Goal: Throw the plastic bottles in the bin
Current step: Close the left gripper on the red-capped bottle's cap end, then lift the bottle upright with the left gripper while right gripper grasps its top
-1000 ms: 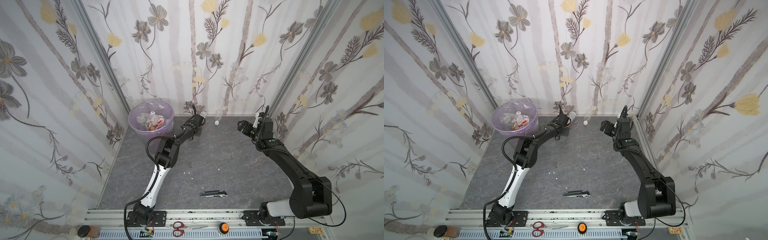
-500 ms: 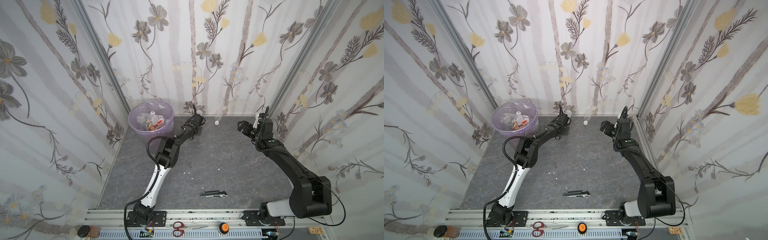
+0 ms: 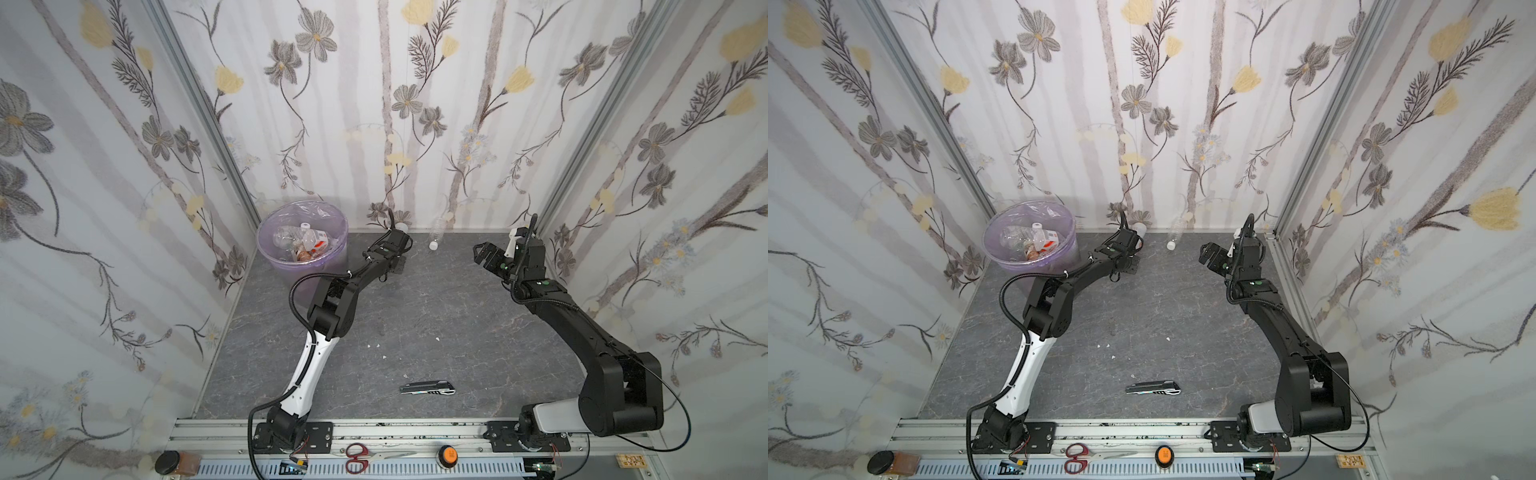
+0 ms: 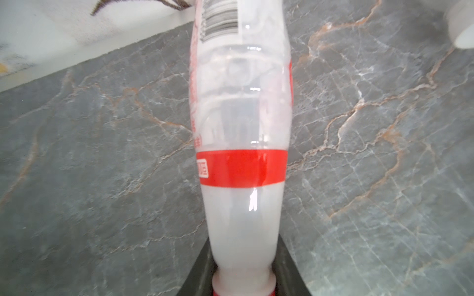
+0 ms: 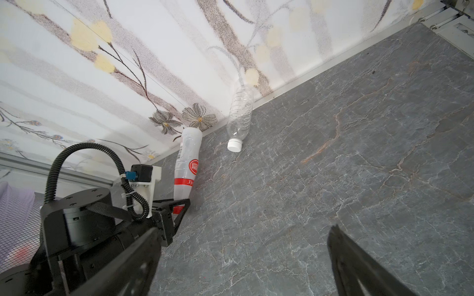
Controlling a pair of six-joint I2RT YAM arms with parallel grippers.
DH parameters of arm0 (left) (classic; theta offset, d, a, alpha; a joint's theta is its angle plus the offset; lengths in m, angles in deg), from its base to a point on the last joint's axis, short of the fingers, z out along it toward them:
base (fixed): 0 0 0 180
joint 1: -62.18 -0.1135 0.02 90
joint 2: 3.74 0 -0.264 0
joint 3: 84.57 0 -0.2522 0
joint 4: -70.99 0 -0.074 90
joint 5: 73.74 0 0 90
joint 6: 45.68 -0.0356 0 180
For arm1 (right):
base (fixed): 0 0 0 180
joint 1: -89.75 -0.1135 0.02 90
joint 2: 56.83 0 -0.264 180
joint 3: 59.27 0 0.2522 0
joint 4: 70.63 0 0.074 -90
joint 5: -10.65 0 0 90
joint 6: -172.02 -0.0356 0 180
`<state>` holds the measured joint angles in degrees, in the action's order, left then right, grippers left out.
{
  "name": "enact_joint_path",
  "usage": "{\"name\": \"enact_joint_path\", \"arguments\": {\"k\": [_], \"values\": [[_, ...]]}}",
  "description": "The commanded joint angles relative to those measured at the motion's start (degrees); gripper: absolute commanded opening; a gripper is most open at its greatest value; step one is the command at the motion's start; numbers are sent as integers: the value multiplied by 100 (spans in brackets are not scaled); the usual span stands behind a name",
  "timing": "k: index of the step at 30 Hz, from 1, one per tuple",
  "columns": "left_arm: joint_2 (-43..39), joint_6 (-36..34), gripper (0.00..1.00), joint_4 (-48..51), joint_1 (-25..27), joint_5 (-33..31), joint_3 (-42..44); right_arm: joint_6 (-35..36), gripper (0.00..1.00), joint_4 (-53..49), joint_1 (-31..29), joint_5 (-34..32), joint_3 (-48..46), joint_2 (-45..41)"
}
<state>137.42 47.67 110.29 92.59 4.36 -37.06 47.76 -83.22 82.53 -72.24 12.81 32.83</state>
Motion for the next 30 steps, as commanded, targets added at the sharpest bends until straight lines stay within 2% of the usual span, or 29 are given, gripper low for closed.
{"name": "enact_joint_path", "arguments": {"k": [1,6,9,15,18,24,30], "values": [[-363,20,8,-154,35,-67,272,-65,100,351,-15,107,-27,25],[-1049,140,9,-491,110,-62,1034,-157,100,444,-29,267,37,118],[-1646,240,10,-910,249,34,1795,-176,100,410,-75,386,203,133],[-3389,105,14,-2670,710,184,3987,-358,100,540,-307,697,522,465],[-4056,31,14,-3280,891,261,4800,-410,100,543,-492,826,722,565],[-4785,-69,14,-3920,1297,237,5603,-598,100,732,-818,1219,998,658],[-5122,-21,14,-4187,1597,96,5927,-655,100,709,-1113,1419,1405,836]]}}
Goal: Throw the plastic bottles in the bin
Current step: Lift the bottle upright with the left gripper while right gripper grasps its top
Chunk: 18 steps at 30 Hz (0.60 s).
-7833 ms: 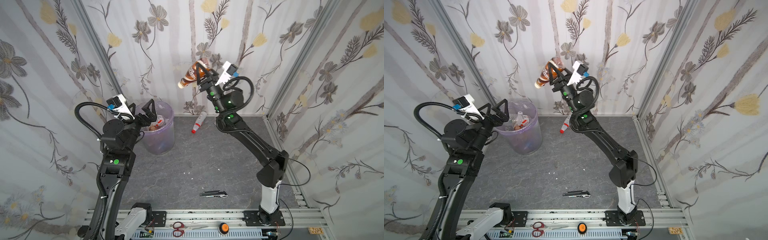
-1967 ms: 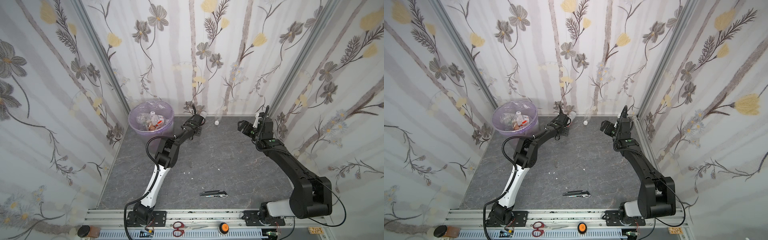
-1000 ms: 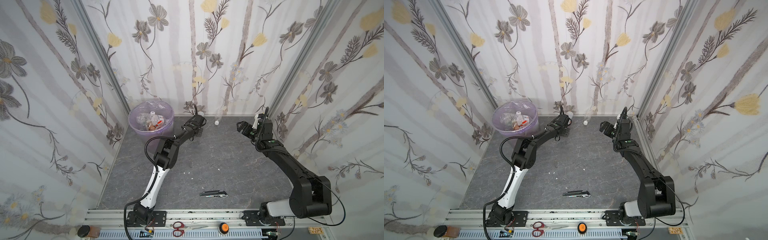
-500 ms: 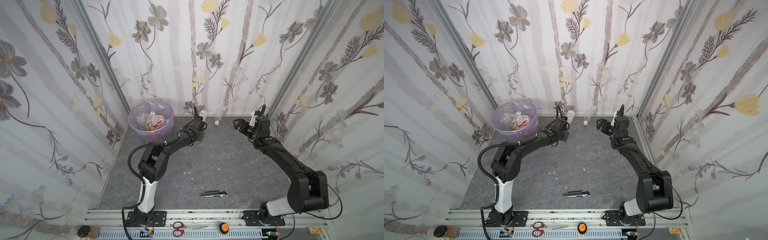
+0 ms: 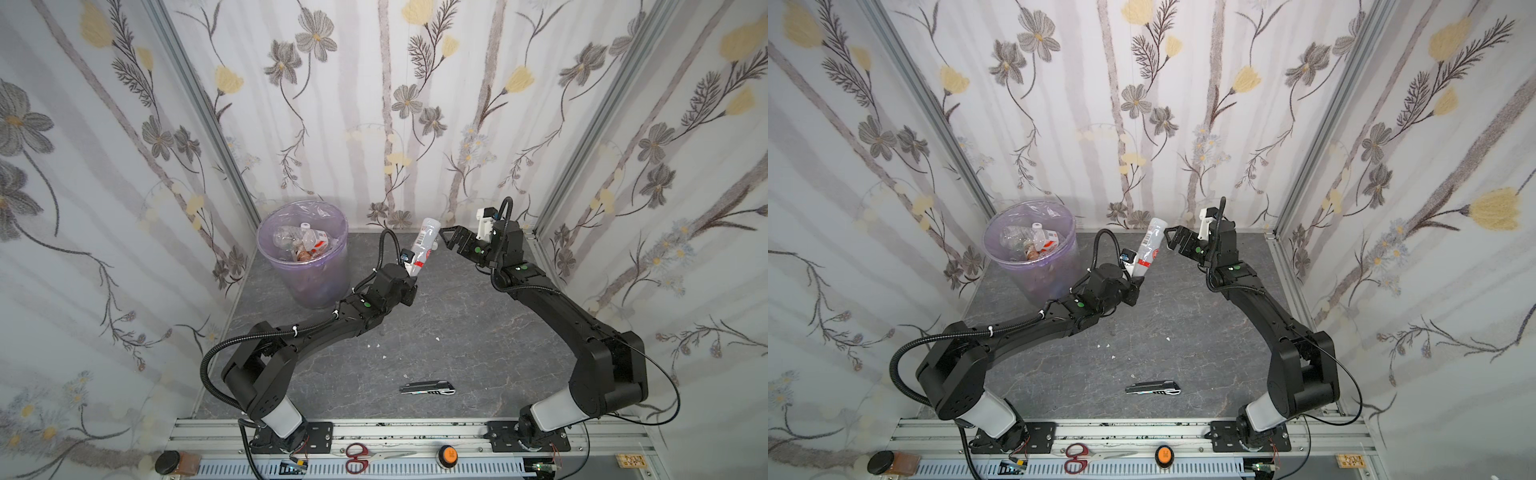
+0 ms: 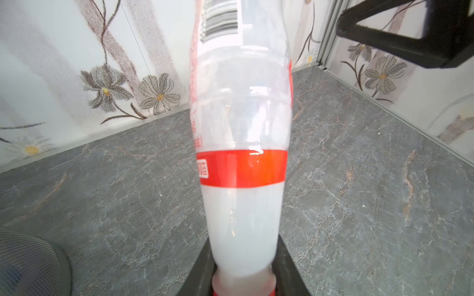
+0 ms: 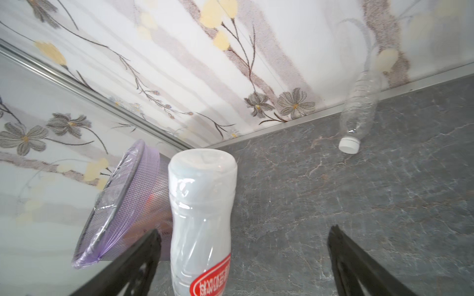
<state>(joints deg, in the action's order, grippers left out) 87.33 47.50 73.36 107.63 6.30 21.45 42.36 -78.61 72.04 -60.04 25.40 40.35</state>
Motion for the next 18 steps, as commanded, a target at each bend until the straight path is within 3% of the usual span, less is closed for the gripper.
{"name": "enact_joint_path", "arguments": {"k": [1,7,18], "values": [[-136,-9,14,-502,114,-111,94,-144,100,262,-82,236,190,118],[-220,-46,14,-548,228,-164,176,-301,94,318,-234,425,495,332],[-318,-75,14,-596,241,-305,331,-350,68,277,-312,379,649,394]]}}
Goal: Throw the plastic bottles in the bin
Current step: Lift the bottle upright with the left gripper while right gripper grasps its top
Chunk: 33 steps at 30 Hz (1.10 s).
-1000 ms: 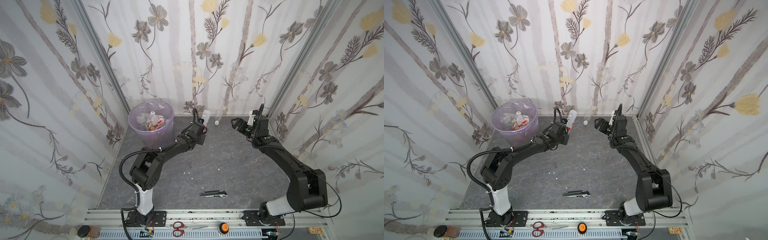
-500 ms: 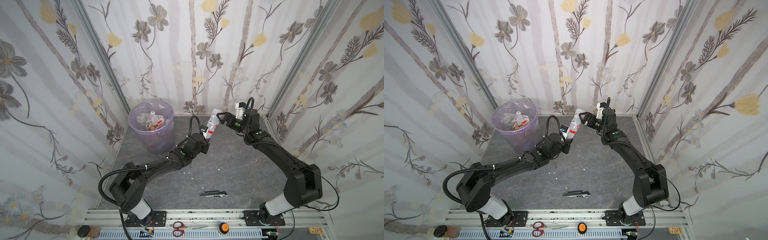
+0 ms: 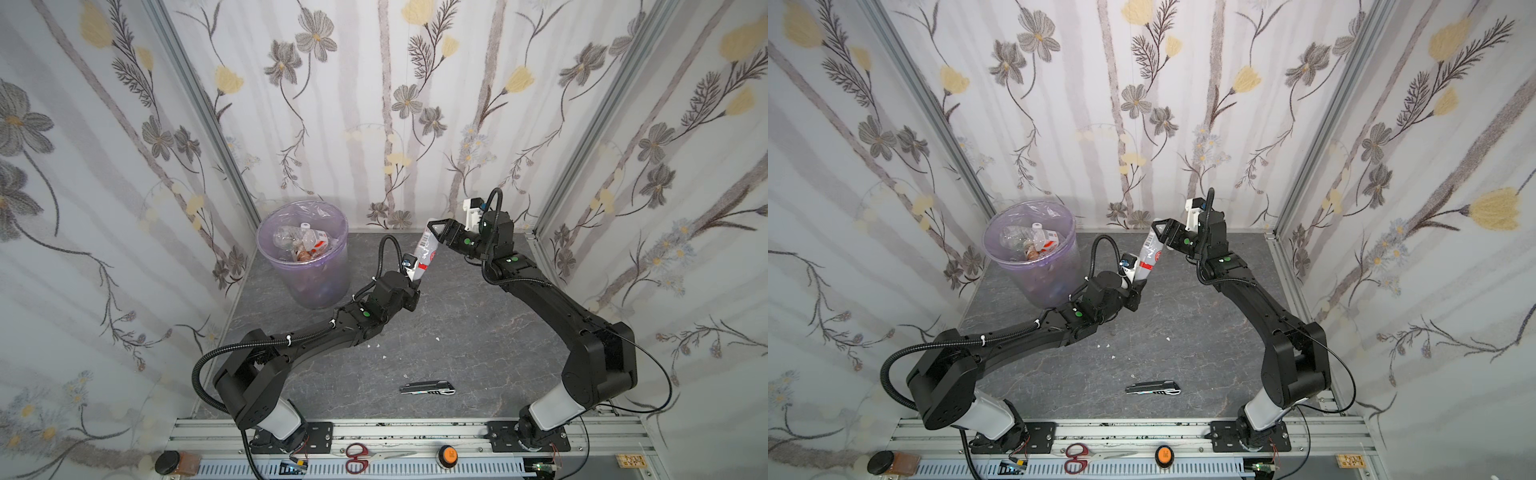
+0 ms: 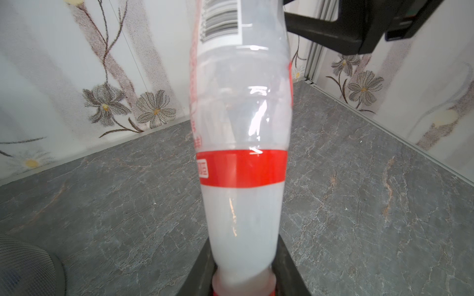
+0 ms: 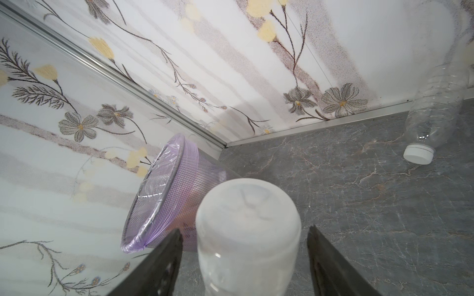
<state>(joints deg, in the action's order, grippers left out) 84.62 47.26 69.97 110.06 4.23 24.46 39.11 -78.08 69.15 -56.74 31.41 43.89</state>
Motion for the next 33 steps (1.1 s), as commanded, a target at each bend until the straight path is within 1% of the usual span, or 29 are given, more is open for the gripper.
{"name": "enact_joint_path", "arguments": {"k": [1,4,7,9,14,17,23,27,31,33], "values": [[-58,-41,14,-270,-6,-85,39,-24,65,224,-32,50,54,40],[-108,-11,14,-314,12,-66,78,-20,61,171,-50,59,94,87],[-123,-21,14,-322,12,-83,78,-7,53,152,-63,40,110,119],[-167,-22,14,-332,16,-84,94,-17,53,176,-68,28,110,154],[-227,-22,15,-341,31,-104,127,-24,56,116,-87,65,261,290],[-240,-17,14,-341,45,-104,149,-44,61,93,-98,93,367,345],[-250,-33,15,-344,49,-138,158,-46,63,42,-140,129,503,414],[-249,-31,15,-349,50,-146,150,-24,61,20,-168,112,499,415],[-249,-30,15,-350,52,-150,136,18,55,-15,-166,112,474,422],[-253,-37,17,-349,57,-158,115,16,53,-7,-166,86,440,397]]}}
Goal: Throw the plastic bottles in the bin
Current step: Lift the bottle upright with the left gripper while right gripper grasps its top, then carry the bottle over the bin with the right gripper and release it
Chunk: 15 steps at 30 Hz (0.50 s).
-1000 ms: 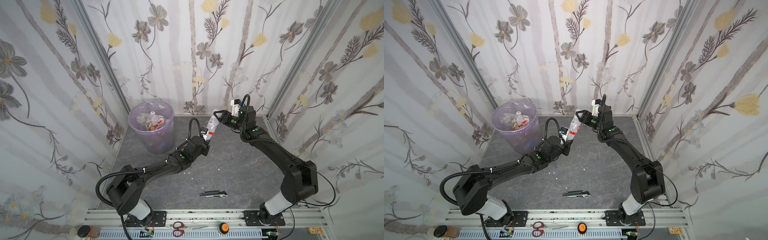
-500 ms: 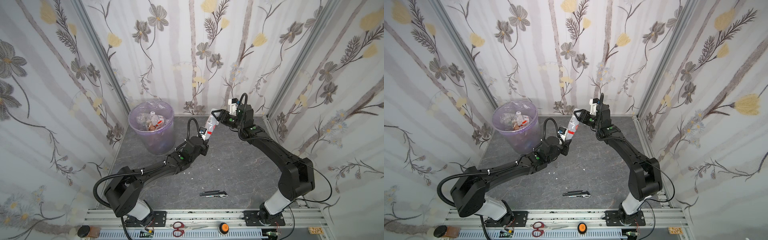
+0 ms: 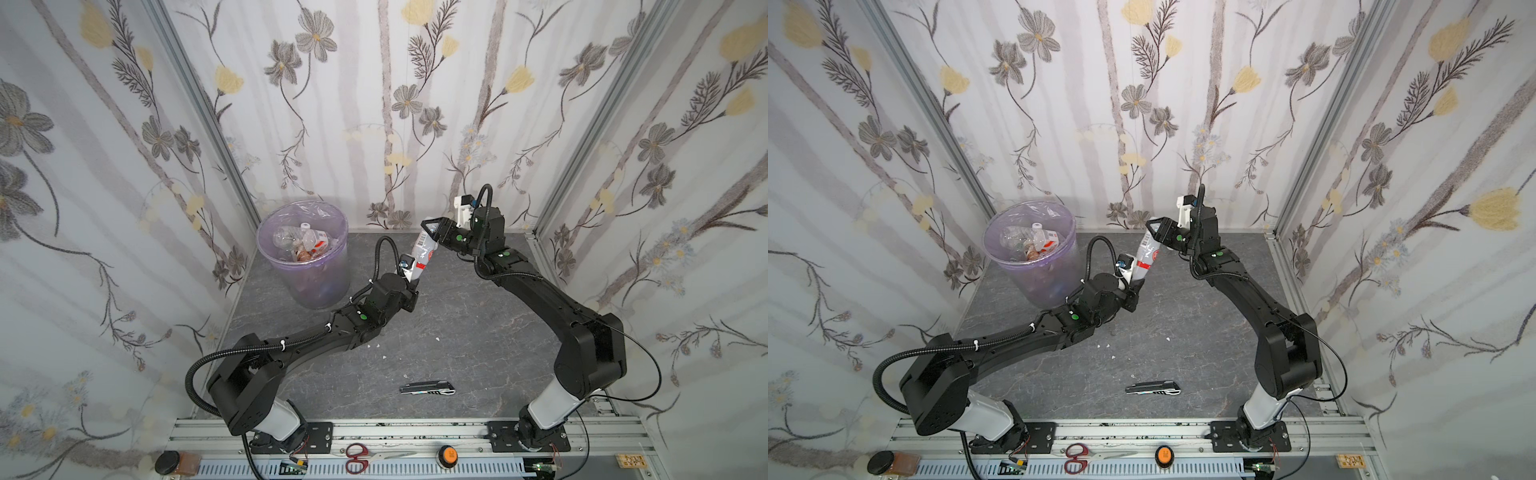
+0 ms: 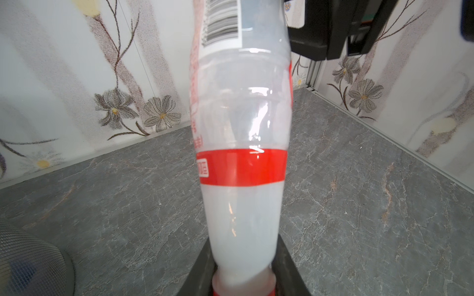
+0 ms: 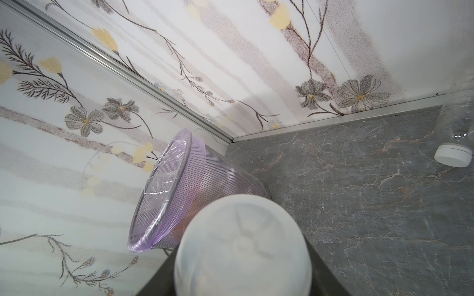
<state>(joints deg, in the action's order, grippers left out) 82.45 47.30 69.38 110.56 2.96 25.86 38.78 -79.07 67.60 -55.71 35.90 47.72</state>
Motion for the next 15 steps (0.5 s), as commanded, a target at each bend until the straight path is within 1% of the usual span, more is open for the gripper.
{"name": "enact_joint_path", "arguments": {"k": [1,3,6,9,13,15], "values": [[-24,-51,19,-284,2,-35,-26,53,51,100,-10,-41,-23,-8],[-19,-36,26,-282,4,-58,-26,65,48,103,-12,-76,-28,-47],[-20,-21,38,-282,5,-76,-3,112,47,68,-9,-129,-2,-99],[-33,-15,51,-258,1,-96,-25,157,47,39,-9,-188,43,-124],[-150,52,78,-149,2,-137,-66,219,46,102,-15,-295,99,-94],[-254,73,87,-36,-1,-199,-94,232,46,149,-11,-363,173,-52]]}}
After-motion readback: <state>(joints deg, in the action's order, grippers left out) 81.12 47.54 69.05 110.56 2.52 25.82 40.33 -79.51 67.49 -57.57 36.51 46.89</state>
